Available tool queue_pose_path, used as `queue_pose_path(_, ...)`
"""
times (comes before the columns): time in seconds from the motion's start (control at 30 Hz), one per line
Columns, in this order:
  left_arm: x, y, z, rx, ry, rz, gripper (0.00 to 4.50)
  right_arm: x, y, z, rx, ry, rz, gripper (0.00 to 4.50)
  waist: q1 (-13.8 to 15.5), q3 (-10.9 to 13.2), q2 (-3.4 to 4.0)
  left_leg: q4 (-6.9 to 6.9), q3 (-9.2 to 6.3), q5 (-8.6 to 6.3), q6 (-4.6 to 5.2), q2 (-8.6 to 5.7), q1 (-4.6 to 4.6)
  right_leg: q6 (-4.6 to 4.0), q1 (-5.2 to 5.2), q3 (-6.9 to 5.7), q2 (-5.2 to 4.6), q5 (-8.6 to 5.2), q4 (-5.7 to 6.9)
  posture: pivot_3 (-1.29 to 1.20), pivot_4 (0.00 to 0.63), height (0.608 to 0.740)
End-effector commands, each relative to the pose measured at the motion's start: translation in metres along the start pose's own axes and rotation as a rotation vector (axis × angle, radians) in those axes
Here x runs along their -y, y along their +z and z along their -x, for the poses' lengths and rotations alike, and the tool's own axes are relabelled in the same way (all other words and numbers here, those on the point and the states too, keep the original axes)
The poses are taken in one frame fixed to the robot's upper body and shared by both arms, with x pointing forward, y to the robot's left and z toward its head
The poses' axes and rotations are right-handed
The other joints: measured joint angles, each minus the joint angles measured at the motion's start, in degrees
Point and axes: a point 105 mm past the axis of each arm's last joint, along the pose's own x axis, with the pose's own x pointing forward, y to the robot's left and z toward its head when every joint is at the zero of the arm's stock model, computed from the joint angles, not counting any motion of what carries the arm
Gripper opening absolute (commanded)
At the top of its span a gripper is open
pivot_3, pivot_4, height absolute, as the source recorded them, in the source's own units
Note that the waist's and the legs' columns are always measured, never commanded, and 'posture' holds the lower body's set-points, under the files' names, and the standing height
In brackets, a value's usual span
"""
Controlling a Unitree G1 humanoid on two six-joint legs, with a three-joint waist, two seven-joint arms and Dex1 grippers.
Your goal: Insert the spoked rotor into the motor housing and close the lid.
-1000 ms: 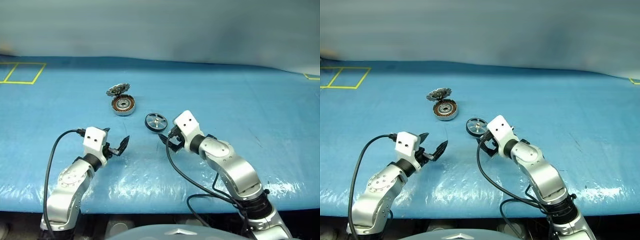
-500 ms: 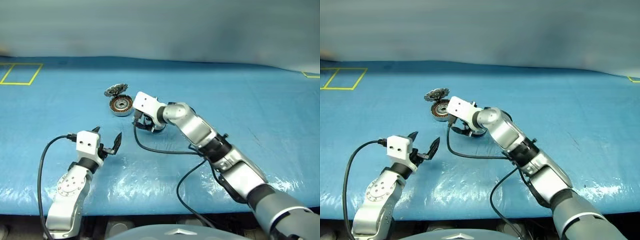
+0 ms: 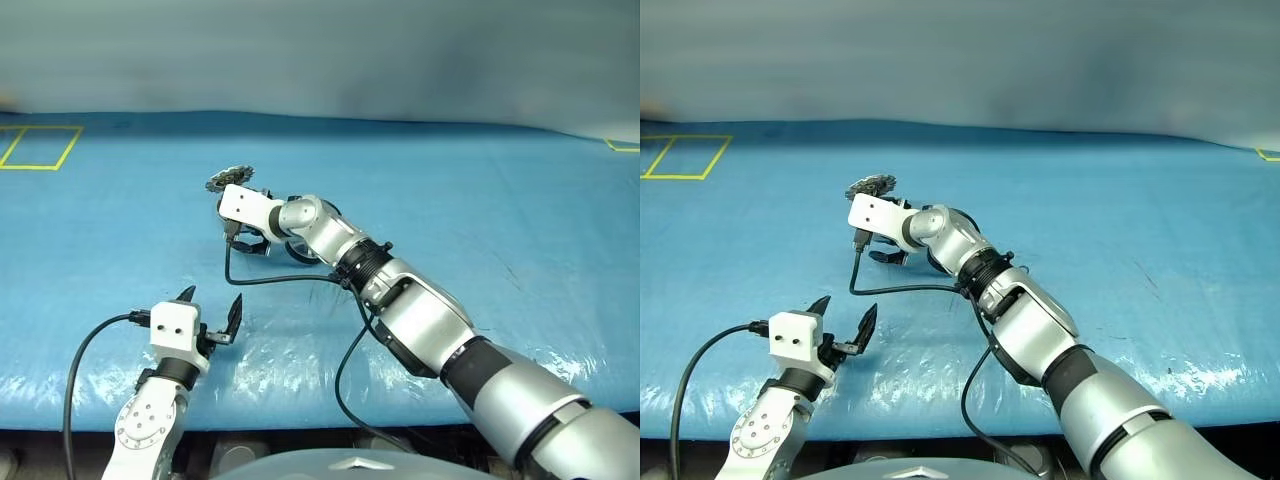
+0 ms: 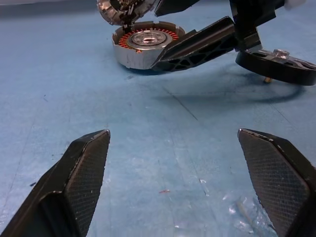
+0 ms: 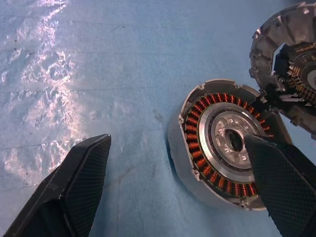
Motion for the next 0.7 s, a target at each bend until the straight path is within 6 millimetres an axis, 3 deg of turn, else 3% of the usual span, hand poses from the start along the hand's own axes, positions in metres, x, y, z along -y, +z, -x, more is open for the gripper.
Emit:
queue_pose_path(0.03,0.002,0.018,0.004,0.077,0.015,-0.015,4.4,0.005,0.015,-0.002,0.037,-0.021,0.038,4.5,-0.1,0.0,0.02,-0.01,0.0,0.0,0.0,0.0,-0.01,-0.01,-0.02,0.0,0.0,0.0,0.01,0.0,0.15,0.74)
queue_pose_path(0.27,0.004,0.018,0.005,0.08,0.023,-0.013,4.4,0.006,0.02,-0.002,0.086,-0.014,-0.009,4.5,-0.1,0.1,0.09,-0.07,0.01,0.0,0.0,0.0,-0.03,-0.05,-0.07,0.0,0.0,-0.03,0.03,0.0,0.15,0.74)
queue_pose_path(0.4,-0.006,0.019,0.001,0.076,0.014,-0.031,4.4,0.016,0.043,0.017,0.286,-0.008,-0.098,4.5,-0.2,0.1,0.09,-0.07,0.01,0.0,0.0,0.01,-0.04,-0.05,-0.08,0.0,0.01,-0.03,0.07,0.0,0.15,0.74)
queue_pose_path(0.53,-0.024,0.022,-0.017,0.047,-0.049,-0.055,4.4,0.014,0.046,0.067,0.467,-0.082,-0.156,4.5,0.9,0.1,0.04,-0.05,-0.12,0.01,-0.01,0.0,-0.05,-0.07,-0.05,-0.09,0.02,-0.08,0.28,0.0,0.15,0.74)
queue_pose_path(0.7,-0.038,0.031,-0.052,-0.023,-0.206,-0.161,4.4,-0.013,0.02,0.123,0.491,-0.207,-0.275,4.5,1.2,0.1,0.06,0.11,-0.18,0.05,-0.09,-0.06,-0.05,-0.01,-0.04,-0.1,0.01,-0.12,0.47,0.0,0.15,0.74)
